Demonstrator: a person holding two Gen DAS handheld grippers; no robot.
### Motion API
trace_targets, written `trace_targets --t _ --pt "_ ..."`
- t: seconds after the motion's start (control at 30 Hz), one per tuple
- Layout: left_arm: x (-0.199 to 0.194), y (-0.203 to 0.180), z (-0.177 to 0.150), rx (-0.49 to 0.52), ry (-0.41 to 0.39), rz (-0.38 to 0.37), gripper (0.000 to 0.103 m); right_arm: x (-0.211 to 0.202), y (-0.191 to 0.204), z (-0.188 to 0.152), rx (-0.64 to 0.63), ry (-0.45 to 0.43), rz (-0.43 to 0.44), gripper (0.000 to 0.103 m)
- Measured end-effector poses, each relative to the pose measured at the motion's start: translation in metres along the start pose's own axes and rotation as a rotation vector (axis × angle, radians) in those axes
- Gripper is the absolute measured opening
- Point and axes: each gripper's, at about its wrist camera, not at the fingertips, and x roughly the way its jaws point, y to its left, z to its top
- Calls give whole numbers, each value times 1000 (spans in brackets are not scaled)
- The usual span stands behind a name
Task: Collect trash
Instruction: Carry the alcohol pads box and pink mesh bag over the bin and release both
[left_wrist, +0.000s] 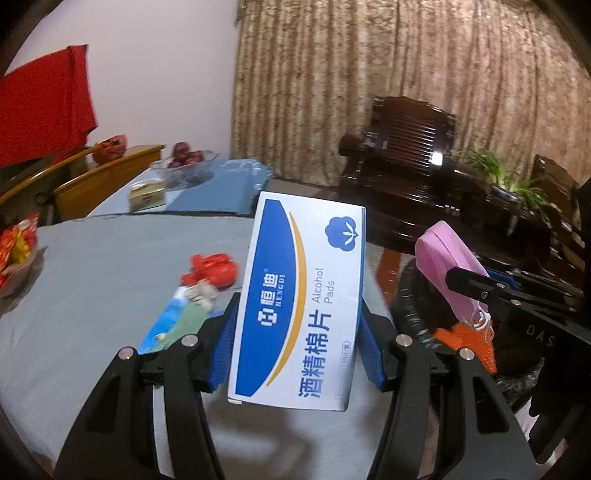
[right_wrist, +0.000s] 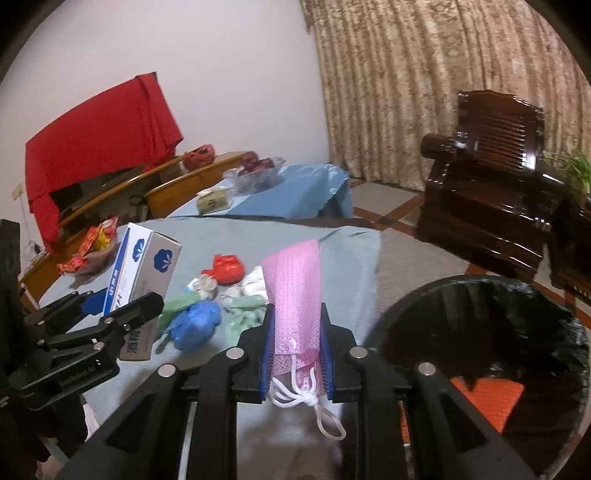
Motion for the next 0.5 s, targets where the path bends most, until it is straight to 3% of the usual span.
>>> trace_targets --t 0.5 --pt "48 -114 16 101 6 -225 55 -57 -101 -10 103 -37 -213 21"
